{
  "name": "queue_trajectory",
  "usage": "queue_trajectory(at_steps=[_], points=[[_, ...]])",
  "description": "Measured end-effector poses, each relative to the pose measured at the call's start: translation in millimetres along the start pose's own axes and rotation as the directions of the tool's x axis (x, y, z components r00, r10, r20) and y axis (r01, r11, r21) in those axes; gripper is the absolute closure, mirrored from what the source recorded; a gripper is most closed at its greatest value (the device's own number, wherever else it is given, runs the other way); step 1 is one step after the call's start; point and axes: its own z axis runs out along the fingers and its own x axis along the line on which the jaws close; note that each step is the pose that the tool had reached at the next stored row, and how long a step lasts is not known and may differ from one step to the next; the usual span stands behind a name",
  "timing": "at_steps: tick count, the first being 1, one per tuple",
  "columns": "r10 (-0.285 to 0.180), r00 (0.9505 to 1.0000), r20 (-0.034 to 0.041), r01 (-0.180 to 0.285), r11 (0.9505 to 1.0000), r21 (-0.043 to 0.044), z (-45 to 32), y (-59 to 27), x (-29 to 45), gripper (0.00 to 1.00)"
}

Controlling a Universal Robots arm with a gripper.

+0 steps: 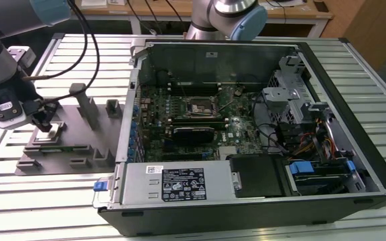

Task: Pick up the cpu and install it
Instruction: 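Pick up the cpu and move it towards the insertion slot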

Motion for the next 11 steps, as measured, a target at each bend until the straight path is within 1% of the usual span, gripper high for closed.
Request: queue_trajectory(at_steps=[8, 9, 10, 11], points=[[0.0, 1.0, 0.0001, 0.0, 1.0, 0.0001, 0.3, -0.3, 0.2, 0.89], [0.0, 1.0, 0.0001, 0.0, 1.0, 0.0, 0.3, -0.3, 0.1, 0.89], [0.0, 1.0, 0.0001, 0.0, 1.0, 0.0001, 0.3, -0.4, 0.2, 0.83], [0.0, 1.0, 0.0001, 0.0, 1.0, 0.0001, 0.3, -0.4, 0.2, 0.83]])
